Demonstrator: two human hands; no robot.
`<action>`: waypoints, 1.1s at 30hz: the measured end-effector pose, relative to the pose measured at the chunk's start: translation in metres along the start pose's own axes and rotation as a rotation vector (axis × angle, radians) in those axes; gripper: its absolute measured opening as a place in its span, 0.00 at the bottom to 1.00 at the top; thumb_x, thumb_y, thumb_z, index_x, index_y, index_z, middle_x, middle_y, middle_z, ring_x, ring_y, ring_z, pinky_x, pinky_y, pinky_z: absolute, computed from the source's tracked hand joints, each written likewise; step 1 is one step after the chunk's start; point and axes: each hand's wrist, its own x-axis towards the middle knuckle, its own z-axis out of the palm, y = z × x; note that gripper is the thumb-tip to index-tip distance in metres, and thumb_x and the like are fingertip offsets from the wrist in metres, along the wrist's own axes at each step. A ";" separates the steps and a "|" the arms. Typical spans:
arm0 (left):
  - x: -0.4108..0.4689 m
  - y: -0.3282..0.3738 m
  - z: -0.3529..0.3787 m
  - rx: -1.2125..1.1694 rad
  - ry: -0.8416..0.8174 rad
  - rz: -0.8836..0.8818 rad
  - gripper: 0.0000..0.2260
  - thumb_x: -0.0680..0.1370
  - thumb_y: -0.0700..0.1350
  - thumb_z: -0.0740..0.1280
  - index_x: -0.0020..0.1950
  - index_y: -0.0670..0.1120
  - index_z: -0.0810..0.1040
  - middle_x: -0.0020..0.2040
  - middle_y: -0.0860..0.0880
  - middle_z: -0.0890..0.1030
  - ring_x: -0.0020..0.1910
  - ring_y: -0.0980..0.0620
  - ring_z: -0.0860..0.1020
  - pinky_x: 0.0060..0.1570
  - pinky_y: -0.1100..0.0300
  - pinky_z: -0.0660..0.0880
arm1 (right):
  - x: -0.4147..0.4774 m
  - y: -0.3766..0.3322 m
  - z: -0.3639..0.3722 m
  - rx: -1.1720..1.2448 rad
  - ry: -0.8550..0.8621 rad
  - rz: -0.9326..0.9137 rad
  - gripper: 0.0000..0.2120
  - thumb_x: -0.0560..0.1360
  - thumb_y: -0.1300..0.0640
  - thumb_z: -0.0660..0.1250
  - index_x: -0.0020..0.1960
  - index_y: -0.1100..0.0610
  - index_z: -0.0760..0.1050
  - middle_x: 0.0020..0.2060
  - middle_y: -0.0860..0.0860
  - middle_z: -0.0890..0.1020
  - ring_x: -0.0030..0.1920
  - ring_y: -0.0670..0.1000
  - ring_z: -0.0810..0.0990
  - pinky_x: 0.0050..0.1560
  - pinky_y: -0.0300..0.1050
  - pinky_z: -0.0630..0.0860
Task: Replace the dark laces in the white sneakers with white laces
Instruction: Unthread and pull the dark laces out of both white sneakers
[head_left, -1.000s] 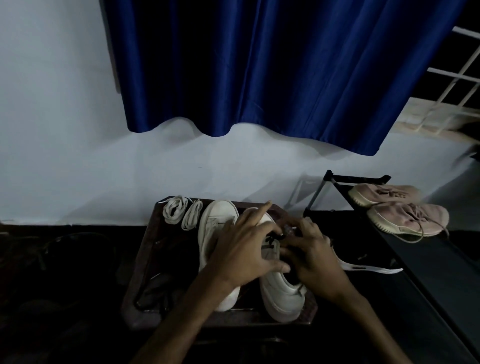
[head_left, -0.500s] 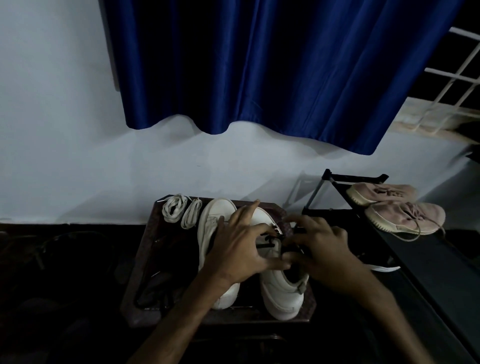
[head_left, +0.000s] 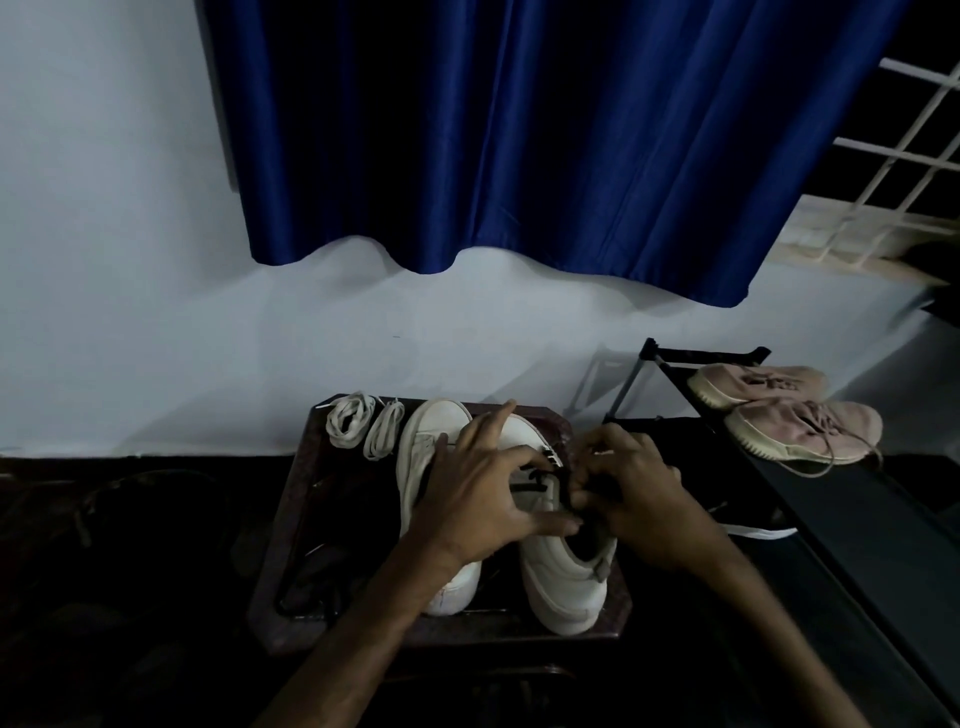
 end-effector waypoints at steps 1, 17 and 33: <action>0.000 0.000 0.000 -0.001 0.001 -0.001 0.31 0.60 0.74 0.70 0.59 0.63 0.77 0.79 0.58 0.50 0.76 0.55 0.52 0.73 0.38 0.53 | -0.006 0.004 -0.012 0.034 -0.030 -0.044 0.06 0.74 0.51 0.69 0.40 0.42 0.75 0.54 0.34 0.68 0.60 0.46 0.66 0.54 0.49 0.67; 0.000 -0.001 0.000 -0.036 -0.005 -0.004 0.30 0.60 0.72 0.71 0.60 0.64 0.76 0.79 0.58 0.51 0.77 0.54 0.52 0.73 0.39 0.54 | -0.006 -0.027 -0.001 -0.275 -0.091 0.148 0.10 0.78 0.48 0.61 0.56 0.45 0.78 0.69 0.41 0.65 0.67 0.49 0.59 0.62 0.54 0.63; 0.001 -0.004 0.002 -0.051 0.003 0.003 0.33 0.57 0.76 0.66 0.59 0.66 0.76 0.79 0.58 0.52 0.76 0.55 0.53 0.71 0.40 0.58 | -0.004 -0.023 0.008 -0.149 0.109 0.189 0.09 0.75 0.47 0.67 0.55 0.40 0.79 0.63 0.37 0.73 0.64 0.47 0.66 0.48 0.45 0.60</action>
